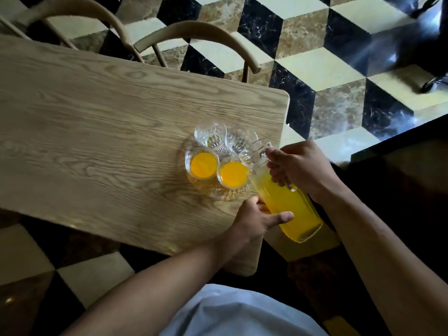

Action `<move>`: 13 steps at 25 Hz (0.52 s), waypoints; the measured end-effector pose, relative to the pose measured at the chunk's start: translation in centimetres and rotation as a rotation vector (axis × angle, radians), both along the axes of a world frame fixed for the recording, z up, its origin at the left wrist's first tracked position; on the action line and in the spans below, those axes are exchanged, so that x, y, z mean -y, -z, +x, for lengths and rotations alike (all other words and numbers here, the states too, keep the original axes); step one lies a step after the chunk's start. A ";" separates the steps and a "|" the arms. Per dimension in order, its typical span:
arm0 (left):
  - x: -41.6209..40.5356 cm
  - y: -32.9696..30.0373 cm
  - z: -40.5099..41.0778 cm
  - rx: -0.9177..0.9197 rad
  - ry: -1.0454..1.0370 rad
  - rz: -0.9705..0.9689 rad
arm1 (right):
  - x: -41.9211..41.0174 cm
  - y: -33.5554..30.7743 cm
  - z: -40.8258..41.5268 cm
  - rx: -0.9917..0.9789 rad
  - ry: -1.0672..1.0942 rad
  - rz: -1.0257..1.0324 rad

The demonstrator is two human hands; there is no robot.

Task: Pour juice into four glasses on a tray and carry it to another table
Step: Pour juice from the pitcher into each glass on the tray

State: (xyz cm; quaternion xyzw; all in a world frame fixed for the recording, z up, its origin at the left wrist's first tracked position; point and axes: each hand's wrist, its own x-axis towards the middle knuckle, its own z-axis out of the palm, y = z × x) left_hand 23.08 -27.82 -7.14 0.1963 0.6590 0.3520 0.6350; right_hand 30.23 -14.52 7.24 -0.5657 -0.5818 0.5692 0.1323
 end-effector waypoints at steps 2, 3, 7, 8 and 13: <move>-0.6 0.0 0.5 0.005 -0.020 0.000 | -1.0 0.1 -0.1 0.027 -0.039 -0.005; -0.9 -0.1 0.6 0.005 -0.021 -0.002 | -1.5 0.1 -0.1 0.038 -0.049 -0.006; -2.0 -0.1 1.2 -0.011 -0.017 -0.003 | -3.2 0.3 -0.7 0.100 -0.090 -0.013; -2.2 -0.1 1.3 -0.006 -0.025 -0.008 | -3.4 0.3 -0.9 0.116 -0.091 -0.020; -2.9 0.2 1.8 0.021 -0.019 -0.023 | -4.3 0.5 -1.4 0.177 -0.114 -0.031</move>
